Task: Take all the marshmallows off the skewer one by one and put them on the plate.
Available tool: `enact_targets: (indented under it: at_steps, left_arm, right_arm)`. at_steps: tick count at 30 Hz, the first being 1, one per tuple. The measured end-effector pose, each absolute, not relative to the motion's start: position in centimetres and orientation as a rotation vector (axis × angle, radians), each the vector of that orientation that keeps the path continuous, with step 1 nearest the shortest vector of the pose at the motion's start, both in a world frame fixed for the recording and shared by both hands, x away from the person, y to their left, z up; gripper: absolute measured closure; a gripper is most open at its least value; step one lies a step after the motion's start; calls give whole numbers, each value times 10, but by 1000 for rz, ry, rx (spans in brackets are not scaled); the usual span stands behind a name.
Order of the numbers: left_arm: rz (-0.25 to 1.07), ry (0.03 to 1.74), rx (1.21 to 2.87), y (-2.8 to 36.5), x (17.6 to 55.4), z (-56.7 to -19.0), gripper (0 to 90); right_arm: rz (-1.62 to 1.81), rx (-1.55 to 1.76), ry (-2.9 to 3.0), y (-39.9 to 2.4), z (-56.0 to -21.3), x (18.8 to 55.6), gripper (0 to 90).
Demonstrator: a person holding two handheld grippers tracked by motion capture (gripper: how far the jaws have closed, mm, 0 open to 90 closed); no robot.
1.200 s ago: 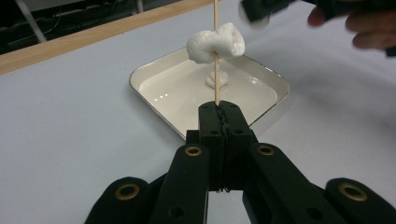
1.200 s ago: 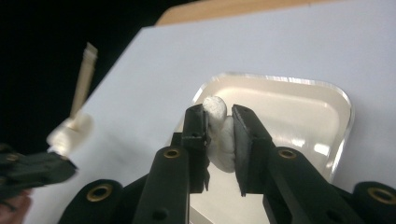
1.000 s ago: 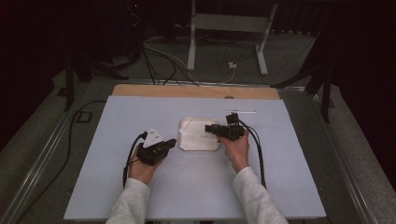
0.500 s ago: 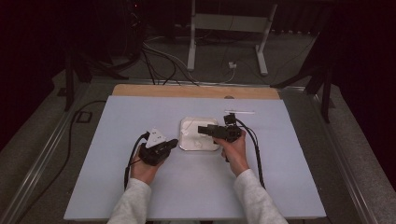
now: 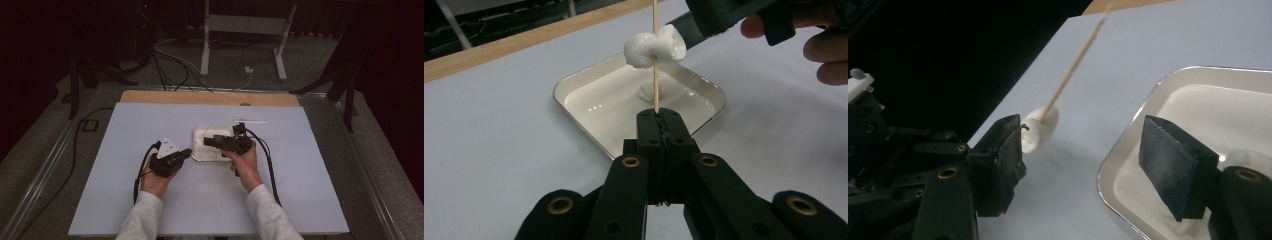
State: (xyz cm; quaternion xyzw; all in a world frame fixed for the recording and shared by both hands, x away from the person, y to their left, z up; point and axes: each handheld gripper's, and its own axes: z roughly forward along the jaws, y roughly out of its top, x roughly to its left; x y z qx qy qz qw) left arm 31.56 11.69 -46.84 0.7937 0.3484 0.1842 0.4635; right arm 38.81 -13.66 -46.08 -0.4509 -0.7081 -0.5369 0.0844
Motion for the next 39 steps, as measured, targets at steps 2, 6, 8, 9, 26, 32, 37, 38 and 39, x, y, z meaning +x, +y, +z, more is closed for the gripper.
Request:
enact_targets:
  at_steps: [2, 6, 8, 9, 26, 32, 37, 38, 39]
  left_arm:
    - [451, 855, 1947, 116, 315, -468, 900]
    - [449, 854, 1940, 115, 315, -468, 900]
    - [450, 850, 1942, 114, 315, -467, 900]
    - [448, 850, 1939, 114, 315, -467, 900]
    - [446, 841, 1929, 109, 313, -465, 900]
    - [445, 836, 1925, 108, 312, -464, 900]
    - [443, 833, 1919, 107, 312, -463, 900]
    - [443, 832, 1918, 107, 312, -462, 900]
    - [443, 832, 1917, 107, 312, -462, 900]
  right_arm:
    - [-1605, -1335, -2110, -135, -460, 387, 336]
    - [-1614, -1318, -2091, -132, -460, 386, 335]
    - [-1617, -1312, -2082, -131, -459, 386, 332]
    - [-1619, -1309, -2079, -130, -459, 386, 327]
    - [-1617, -1265, -2056, -121, -460, 383, 311]
    - [-1618, -1252, -2054, -118, -460, 382, 311]
    - [-1605, -1247, -2058, -116, -461, 382, 363]
    - [-1606, -1246, -2058, -116, -462, 382, 392]
    - [-1605, -1247, -2056, -116, -462, 382, 431]
